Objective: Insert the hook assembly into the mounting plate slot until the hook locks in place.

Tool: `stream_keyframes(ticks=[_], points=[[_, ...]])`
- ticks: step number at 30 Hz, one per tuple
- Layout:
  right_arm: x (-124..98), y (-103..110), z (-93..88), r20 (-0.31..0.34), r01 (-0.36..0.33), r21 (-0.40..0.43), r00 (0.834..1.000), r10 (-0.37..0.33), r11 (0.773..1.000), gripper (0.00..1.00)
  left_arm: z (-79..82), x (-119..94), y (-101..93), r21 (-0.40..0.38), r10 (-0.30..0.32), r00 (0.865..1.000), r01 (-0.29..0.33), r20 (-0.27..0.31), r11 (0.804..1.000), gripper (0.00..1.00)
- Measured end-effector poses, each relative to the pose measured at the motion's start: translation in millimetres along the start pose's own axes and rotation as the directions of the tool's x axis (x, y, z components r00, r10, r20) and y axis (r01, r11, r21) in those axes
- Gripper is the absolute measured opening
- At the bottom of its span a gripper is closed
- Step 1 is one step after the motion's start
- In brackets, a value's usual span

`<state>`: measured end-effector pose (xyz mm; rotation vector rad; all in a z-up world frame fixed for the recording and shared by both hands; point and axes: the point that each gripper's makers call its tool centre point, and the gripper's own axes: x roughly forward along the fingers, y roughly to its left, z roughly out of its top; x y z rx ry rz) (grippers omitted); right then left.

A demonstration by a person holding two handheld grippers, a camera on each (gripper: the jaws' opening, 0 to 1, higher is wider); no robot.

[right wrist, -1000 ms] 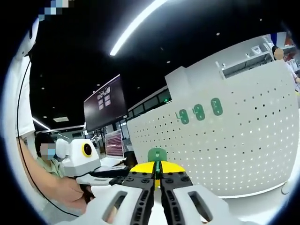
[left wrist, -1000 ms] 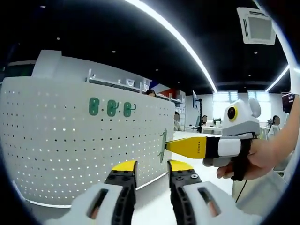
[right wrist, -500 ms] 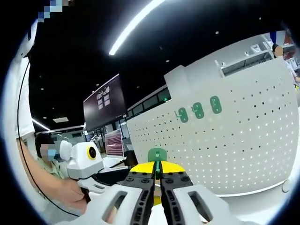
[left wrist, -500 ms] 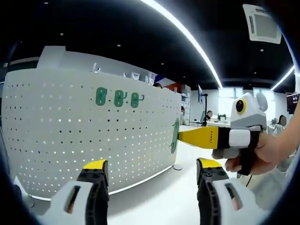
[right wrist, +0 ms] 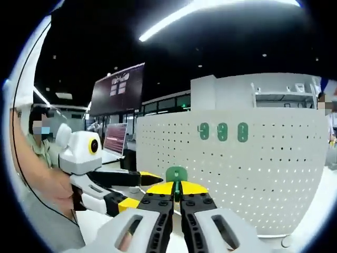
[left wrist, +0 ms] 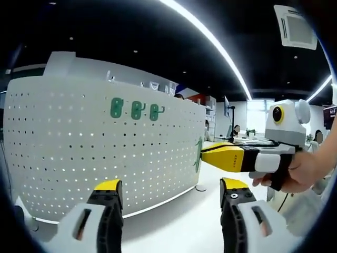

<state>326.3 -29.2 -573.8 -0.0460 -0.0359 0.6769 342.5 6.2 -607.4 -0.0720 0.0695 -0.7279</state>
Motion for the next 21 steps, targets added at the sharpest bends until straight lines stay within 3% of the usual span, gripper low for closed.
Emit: stream_keyframes(ticks=[10,21], points=[[0,-16,3.9,-0.005,0.046,0.031,0.999,-0.046,0.998,0.01,1.7,-2,4.9,-0.005,0.012,1.0,-0.012,0.005,1.0,0.76],[0,-47,10.1,-0.014,0.126,0.06,0.992,-0.125,0.99,0.01,2.5,-11,13.7,0.007,0.034,0.999,-0.034,-0.001,0.999,0.76]])
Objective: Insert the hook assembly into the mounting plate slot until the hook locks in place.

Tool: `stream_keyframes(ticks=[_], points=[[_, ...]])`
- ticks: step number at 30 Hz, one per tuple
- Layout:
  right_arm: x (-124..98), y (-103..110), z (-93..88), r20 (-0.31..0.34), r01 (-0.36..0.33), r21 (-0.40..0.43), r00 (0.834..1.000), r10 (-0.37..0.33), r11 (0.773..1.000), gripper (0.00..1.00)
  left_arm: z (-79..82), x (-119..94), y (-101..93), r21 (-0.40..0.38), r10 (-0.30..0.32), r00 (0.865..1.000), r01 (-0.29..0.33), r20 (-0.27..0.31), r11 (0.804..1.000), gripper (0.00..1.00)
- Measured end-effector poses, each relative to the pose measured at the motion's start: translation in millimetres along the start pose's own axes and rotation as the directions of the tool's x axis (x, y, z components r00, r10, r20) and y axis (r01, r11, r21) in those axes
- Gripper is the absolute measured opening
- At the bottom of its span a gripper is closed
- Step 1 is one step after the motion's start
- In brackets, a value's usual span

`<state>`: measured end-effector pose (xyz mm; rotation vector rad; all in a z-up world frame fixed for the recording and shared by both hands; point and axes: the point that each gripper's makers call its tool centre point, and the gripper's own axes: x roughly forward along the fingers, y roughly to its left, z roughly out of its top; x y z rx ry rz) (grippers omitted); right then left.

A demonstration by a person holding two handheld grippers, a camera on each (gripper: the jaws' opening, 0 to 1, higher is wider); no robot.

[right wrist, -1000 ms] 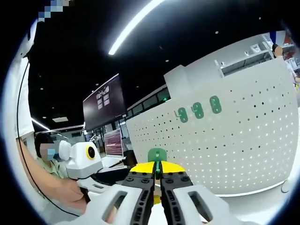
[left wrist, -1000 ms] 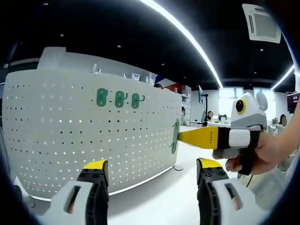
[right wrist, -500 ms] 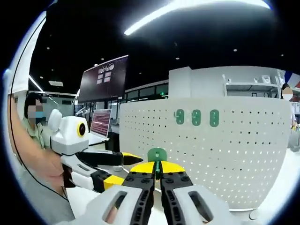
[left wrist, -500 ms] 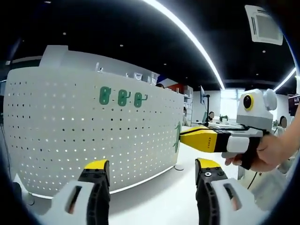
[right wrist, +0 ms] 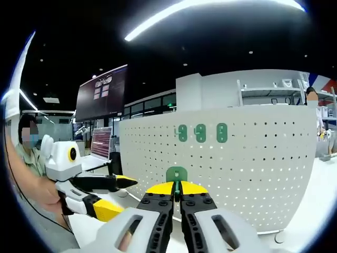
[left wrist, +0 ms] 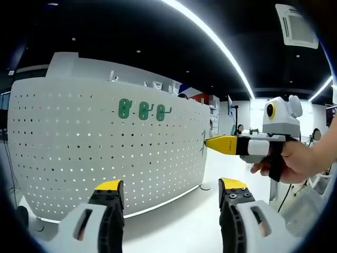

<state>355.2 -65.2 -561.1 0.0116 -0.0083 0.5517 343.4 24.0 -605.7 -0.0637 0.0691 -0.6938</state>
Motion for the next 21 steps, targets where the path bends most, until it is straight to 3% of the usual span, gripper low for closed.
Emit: stream_keyframes(ticks=[21], points=[[18,-46,21.7,0.0,0.099,-0.026,0.995,-0.099,0.995,0.01,-1.0,-32,22.4,0.014,0.054,0.999,-0.054,-0.003,0.998,0.73]])
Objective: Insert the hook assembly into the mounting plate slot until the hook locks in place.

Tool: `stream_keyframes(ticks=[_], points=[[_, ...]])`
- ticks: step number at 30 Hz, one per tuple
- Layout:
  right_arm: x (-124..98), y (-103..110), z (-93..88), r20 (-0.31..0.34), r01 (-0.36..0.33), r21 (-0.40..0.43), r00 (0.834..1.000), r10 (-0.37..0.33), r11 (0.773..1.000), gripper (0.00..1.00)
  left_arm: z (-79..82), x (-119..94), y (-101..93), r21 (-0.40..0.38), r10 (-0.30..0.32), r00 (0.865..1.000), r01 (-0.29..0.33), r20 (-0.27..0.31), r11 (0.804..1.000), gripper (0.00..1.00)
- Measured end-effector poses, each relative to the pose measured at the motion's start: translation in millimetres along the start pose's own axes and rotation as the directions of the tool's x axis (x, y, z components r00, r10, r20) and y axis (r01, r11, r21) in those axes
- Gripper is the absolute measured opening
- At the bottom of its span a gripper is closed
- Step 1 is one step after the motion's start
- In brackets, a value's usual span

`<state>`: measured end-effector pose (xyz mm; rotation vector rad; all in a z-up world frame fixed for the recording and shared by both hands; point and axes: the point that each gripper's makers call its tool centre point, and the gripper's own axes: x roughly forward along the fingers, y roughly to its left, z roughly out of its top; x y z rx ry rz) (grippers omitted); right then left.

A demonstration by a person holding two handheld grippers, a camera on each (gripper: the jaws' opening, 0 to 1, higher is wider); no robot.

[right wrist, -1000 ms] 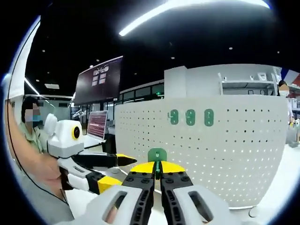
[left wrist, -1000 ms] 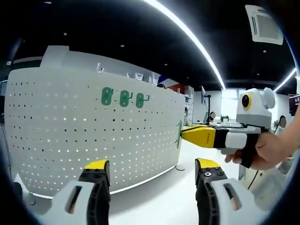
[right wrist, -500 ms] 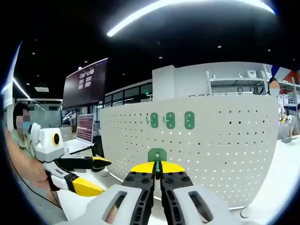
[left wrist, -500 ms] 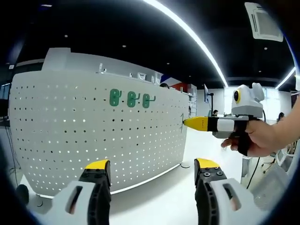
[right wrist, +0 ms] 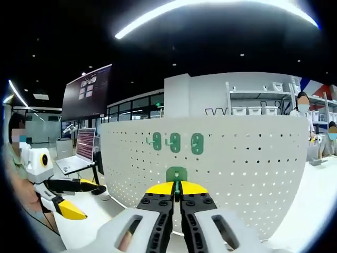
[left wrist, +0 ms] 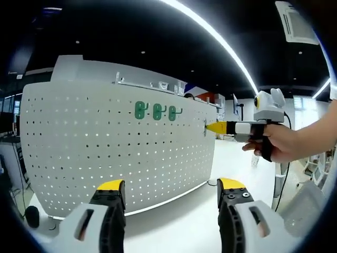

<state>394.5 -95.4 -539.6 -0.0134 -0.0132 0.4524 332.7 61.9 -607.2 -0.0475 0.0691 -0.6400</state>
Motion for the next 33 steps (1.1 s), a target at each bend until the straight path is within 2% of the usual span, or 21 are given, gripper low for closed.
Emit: stream_keyframes(ticks=[4,13,19,33], points=[[5,-8,2.6,-0.005,0.024,-0.034,1.0,-0.024,0.999,0.01,-1.0,-6,3.4,0.0,0.012,1.0,-0.012,-0.004,1.0,0.73],[15,-27,11.3,0.009,0.078,-0.039,0.997,-0.078,0.996,0.01,-1.1,-15,11.2,0.011,0.039,0.999,-0.039,-0.006,0.999,0.73],[23,-40,17.5,0.021,0.107,-0.012,0.994,-0.106,0.994,0.01,-0.9,-22,19.2,0.009,0.061,0.998,-0.061,-0.004,0.998,0.73],[42,-64,29.5,0.032,0.163,-0.052,0.986,-0.162,0.985,0.01,3.1,-35,28.3,0.004,0.094,0.996,-0.094,0.004,0.996,0.72]])
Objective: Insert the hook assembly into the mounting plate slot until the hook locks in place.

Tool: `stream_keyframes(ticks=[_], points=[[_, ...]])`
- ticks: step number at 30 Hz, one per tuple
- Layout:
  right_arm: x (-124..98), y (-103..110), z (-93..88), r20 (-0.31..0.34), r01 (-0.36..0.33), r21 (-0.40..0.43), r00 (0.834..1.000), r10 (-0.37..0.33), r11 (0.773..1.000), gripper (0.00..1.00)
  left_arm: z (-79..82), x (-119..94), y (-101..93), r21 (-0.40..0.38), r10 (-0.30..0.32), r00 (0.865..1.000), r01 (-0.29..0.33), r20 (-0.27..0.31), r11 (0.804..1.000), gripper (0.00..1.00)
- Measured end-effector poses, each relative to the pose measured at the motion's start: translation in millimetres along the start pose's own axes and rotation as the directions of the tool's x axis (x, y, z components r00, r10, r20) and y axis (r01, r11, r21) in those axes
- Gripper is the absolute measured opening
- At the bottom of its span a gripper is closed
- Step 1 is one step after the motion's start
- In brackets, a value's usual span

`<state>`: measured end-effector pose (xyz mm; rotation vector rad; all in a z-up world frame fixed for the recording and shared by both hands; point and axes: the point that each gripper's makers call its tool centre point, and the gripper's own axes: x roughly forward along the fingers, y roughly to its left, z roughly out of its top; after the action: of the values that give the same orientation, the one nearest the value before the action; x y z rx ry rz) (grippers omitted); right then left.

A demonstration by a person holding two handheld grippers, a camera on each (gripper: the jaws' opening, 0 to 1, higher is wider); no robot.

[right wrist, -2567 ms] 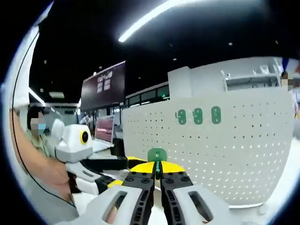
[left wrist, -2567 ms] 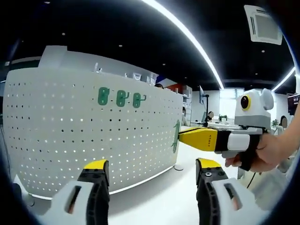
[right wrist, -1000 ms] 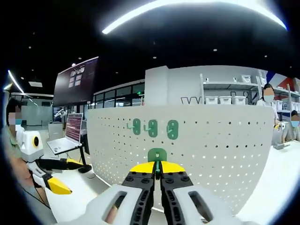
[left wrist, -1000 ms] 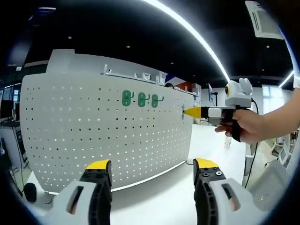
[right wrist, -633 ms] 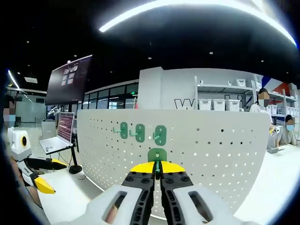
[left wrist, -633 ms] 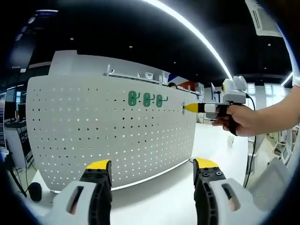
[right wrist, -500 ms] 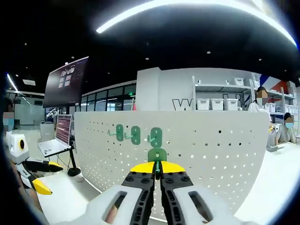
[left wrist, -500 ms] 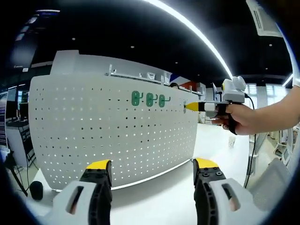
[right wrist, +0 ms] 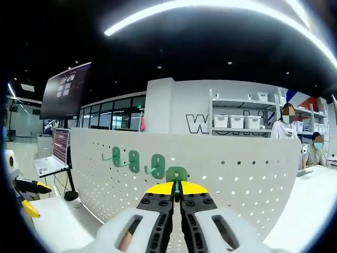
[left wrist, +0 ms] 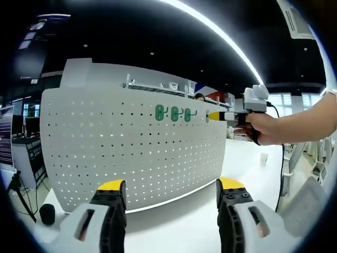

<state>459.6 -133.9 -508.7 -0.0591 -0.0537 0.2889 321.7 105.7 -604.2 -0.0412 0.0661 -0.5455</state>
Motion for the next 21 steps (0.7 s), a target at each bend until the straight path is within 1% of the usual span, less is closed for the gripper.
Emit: stream_keyframes(ticks=[3,7,11,14,21], points=[[4,-3,-0.1,-0.002,0.007,-0.012,1.0,-0.007,1.0,0.01,-0.3,-1,0.4,0.01,0.001,1.0,-0.001,-0.005,1.0,0.72],[7,-5,2.6,0.005,0.017,-0.025,1.0,-0.017,1.0,0.01,1.7,-2,1.4,0.011,0.003,1.0,-0.003,-0.002,1.0,0.72],[12,-7,4.3,0.009,0.029,-0.049,1.0,-0.028,0.998,0.01,0.5,-3,2.3,0.008,0.006,1.0,-0.005,-0.006,1.0,0.72],[15,-11,5.0,0.013,0.041,-0.037,0.999,-0.04,0.998,0.01,1.0,-4,2.4,0.016,0.011,1.0,-0.011,-0.007,1.0,0.71],[24,-11,7.8,0.024,0.045,-0.052,0.999,-0.044,0.998,0.01,1.5,-7,3.5,0.015,0.015,1.0,-0.014,-0.009,1.0,0.71]])
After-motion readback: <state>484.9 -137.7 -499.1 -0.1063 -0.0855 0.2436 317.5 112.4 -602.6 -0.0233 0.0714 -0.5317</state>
